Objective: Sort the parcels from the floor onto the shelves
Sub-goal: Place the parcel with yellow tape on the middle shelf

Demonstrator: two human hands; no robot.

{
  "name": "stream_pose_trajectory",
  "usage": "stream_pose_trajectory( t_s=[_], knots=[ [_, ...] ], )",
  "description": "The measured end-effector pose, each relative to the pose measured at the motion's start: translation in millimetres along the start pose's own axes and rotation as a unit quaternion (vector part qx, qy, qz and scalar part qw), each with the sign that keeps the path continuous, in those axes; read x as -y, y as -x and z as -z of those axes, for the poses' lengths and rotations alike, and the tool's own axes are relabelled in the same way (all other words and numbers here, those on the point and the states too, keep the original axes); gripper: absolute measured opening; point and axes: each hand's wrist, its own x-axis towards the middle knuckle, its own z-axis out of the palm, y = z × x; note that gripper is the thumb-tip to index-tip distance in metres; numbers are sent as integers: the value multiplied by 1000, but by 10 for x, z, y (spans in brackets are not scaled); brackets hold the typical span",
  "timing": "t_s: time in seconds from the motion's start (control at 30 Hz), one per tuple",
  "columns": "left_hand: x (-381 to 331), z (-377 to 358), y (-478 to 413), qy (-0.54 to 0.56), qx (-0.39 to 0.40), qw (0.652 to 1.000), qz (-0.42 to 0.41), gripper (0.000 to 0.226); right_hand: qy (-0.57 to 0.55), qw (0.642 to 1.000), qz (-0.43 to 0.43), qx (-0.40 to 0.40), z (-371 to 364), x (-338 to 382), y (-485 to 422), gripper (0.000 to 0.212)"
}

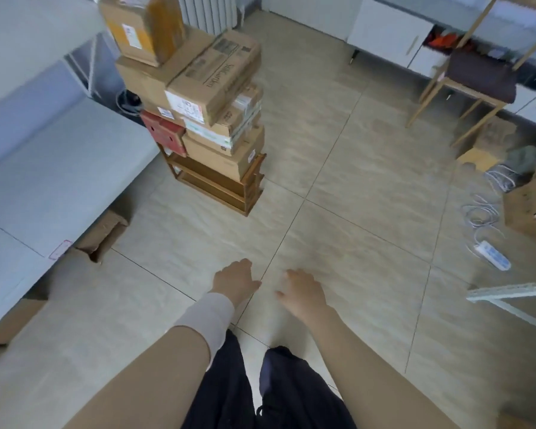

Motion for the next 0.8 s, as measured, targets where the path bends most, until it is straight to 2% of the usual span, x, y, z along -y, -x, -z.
stream_pose_trajectory(
  t_s=[0.2, 0.4, 0.63, 0.8],
  knots=[
    [999, 585, -187, 54, -23, 997, 50, 55, 55, 997, 40, 19, 73, 1068, -431, 47],
    [1729, 1260, -395, 71, -66, 992, 78, 56, 53, 996, 72, -16, 367, 1917, -818, 48],
    [1893, 1953, -844, 112, -105, 987, 54, 55, 31, 995, 90, -42, 818, 2403, -1298, 51],
    [1780, 2700, -1234, 135, -165, 976, 40, 49, 4, 991, 105, -83, 1346, 2649, -1782, 52]
  ],
)
